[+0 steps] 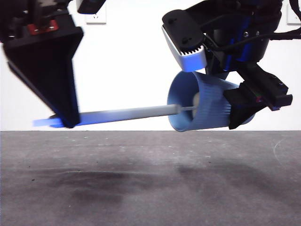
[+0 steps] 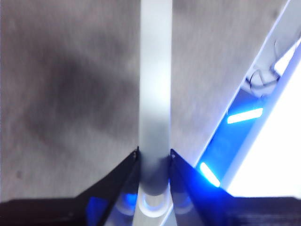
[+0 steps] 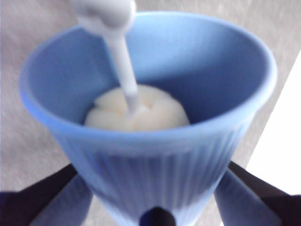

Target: Pick up the cup brush,pick up the cup,insert the brush into the cup,clean the cup,put the cup brush back,put the cup back to the fixed position on the table

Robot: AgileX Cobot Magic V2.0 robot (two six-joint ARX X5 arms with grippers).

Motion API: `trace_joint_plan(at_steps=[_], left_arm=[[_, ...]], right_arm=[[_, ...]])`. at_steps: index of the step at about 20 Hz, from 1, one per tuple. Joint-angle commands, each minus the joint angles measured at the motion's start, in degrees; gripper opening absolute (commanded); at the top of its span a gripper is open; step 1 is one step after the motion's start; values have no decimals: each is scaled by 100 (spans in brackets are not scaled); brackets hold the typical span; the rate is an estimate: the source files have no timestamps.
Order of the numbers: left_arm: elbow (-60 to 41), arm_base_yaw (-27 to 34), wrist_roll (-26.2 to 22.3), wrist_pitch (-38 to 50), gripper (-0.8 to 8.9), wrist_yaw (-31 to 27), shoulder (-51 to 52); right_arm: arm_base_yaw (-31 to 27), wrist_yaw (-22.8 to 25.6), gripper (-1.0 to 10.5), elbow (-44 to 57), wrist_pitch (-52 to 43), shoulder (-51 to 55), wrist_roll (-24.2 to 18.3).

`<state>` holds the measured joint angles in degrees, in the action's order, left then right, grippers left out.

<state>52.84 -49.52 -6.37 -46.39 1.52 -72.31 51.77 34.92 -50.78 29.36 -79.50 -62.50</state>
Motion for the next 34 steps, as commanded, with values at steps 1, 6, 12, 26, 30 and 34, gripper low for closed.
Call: trace_joint_plan(at_steps=[1,6,12,26,30,34], left_arm=[[15,2,98,-317,-9,-452,70],[15,9,227,-1196,-9,-844,640],[15,11,603,-2205,-9,-1180,1443],[-116,61,2833,-358,-9,-2033,1915],[-116,562,3171,111,-9,-2098,1143],[-116,1010,3536,931,-9,-1650,350]], right_arm=[[20,-7,-12,-33,-20,-37,120],[17,0,-13,-33,-20,-35,168],[4,7,-13,-33,-66,-24,691],[-13,-721,-12,-33,-378,1801,6712],[-2,-1143,-12,-33,-361,2640,6918],[-2,-1517,-12,-33,-337,3314,7064]])
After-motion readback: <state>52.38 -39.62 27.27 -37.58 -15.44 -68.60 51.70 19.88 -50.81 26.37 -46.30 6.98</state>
